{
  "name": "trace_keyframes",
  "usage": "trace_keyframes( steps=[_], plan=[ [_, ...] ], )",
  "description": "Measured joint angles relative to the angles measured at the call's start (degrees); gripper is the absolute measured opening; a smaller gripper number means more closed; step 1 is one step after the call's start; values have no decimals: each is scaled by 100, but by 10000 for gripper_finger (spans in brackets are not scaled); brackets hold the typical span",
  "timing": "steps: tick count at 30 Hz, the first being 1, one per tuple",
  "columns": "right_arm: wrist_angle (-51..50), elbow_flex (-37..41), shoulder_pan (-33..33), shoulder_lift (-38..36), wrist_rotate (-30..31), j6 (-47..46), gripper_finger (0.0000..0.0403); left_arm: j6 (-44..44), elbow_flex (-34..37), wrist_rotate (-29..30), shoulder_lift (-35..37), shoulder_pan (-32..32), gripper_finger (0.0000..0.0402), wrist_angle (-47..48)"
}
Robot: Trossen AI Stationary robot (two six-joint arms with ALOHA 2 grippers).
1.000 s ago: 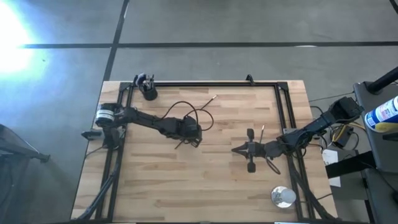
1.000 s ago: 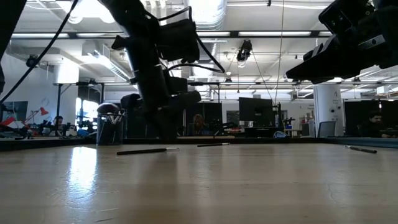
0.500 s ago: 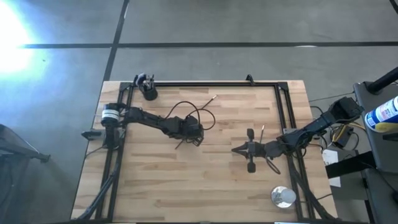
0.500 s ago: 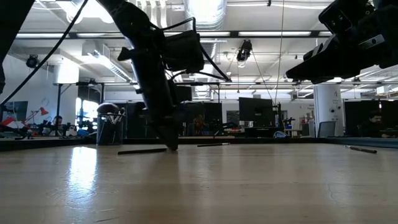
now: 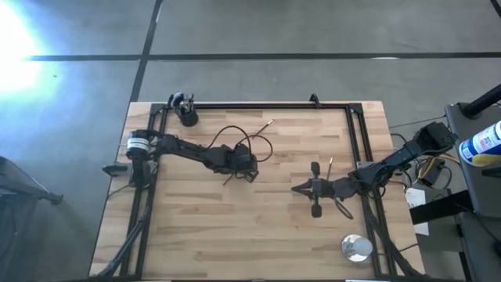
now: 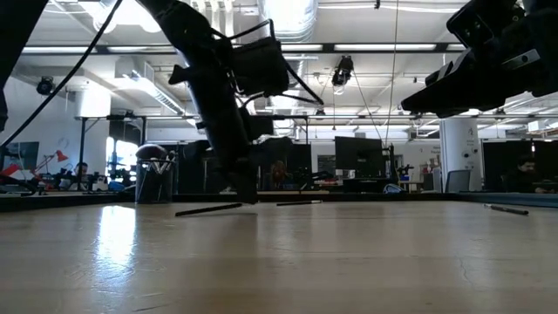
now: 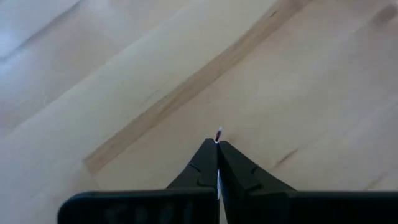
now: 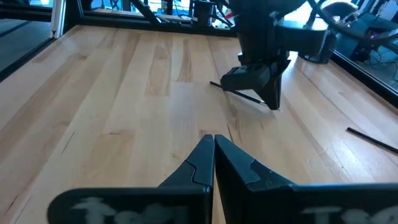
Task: Put items in baskets/containers
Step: Put the liner brush into the holder
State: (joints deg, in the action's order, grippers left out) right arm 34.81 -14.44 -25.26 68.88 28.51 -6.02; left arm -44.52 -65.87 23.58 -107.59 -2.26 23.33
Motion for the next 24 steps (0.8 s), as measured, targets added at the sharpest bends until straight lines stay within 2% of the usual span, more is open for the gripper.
trace_keyframes(
  steps=[7, 14, 24],
  plan=[
    [-26, 33, 0, 0, -2, -33, 8, 162, 0, 111, 148, 116, 0, -338],
    [109, 160, 0, -2, 1, -186, 8, 347, 33, 488, 384, 353, 1, -801],
    [522, 280, 4, 0, 7, -490, 10, 1076, 50, 955, 487, 760, 1, -2428]
  ],
)
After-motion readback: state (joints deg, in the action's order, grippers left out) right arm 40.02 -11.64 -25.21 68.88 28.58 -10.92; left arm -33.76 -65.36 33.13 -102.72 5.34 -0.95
